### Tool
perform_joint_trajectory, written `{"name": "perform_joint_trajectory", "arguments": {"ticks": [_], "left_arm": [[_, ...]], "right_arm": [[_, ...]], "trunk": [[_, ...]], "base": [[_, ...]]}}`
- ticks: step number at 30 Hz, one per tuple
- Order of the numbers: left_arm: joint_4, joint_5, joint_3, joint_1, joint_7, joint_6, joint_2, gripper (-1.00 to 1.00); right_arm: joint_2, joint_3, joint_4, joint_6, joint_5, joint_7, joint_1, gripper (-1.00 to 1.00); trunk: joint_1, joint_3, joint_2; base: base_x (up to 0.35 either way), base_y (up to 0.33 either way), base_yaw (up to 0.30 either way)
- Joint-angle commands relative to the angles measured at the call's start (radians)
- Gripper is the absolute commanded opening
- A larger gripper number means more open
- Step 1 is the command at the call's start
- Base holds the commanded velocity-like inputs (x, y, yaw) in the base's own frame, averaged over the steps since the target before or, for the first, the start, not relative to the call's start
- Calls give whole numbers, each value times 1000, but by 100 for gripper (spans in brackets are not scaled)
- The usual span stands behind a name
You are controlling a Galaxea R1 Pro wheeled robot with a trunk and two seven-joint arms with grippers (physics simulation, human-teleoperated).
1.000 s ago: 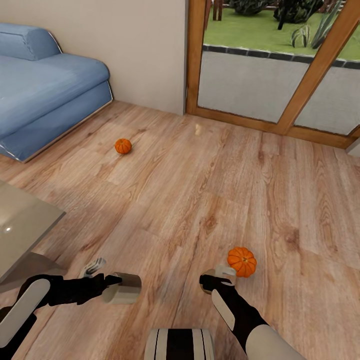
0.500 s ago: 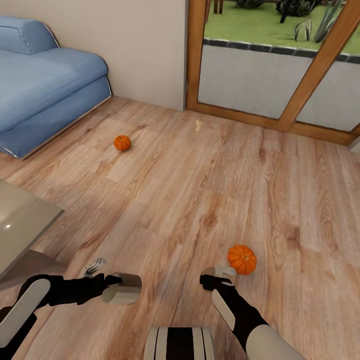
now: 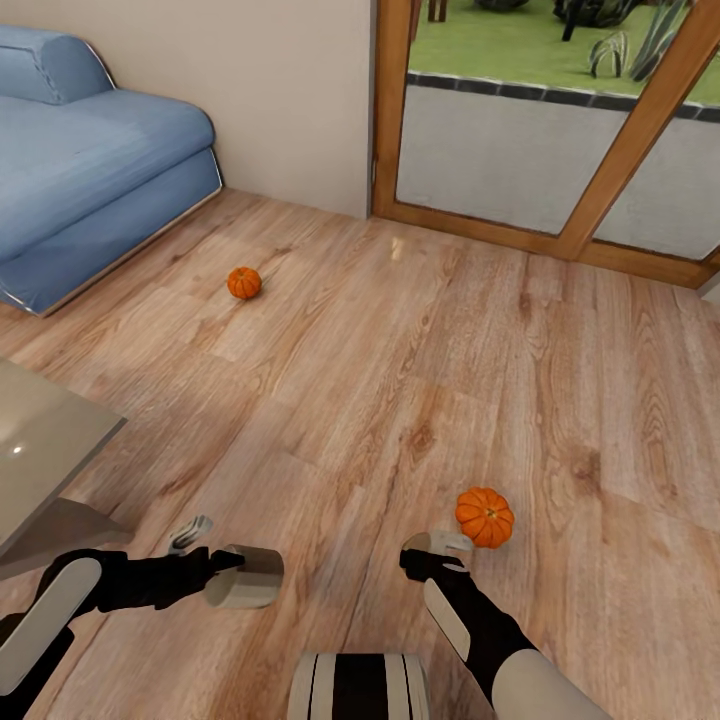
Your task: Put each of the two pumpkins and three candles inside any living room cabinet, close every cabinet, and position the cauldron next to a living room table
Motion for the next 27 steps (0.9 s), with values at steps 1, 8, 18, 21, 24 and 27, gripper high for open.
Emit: {"name": "perform_joint_trajectory", "arguments": {"ticks": [1,8,18,21,24,27], "left_arm": [[-1,11,-2,0,11,1,0,-100],[0,10,-2,0,11,1,3,-100],[1,10,-2,0,11,1,0,-100],[1,10,-3,0,11,1,0,-100],[1,10,-2,0,11,1,0,-100],[1,8,-3,0,11,1,0,-100]], "right_arm": [[-1,6,-2,3,-9,-9,0,-100],[-1,6,-2,3,-9,-9,0,-100],[2,6,-2,3,-9,-9,0,-100],[2,6,-2,3,-10,-9,0,-100],[2,6,-2,3,-10,-9,0,-100],[1,6,-2,3,-10,-9,0,-100]], "trunk": [[0,-1,0],[0,-1,0],[0,-1,0],[0,-1,0],[0,-1,0],[-1,7,0]], "base": [[0,0,0],[0,0,0],[0,0,0],[0,0,0],[0,0,0],[0,0,0]]}}
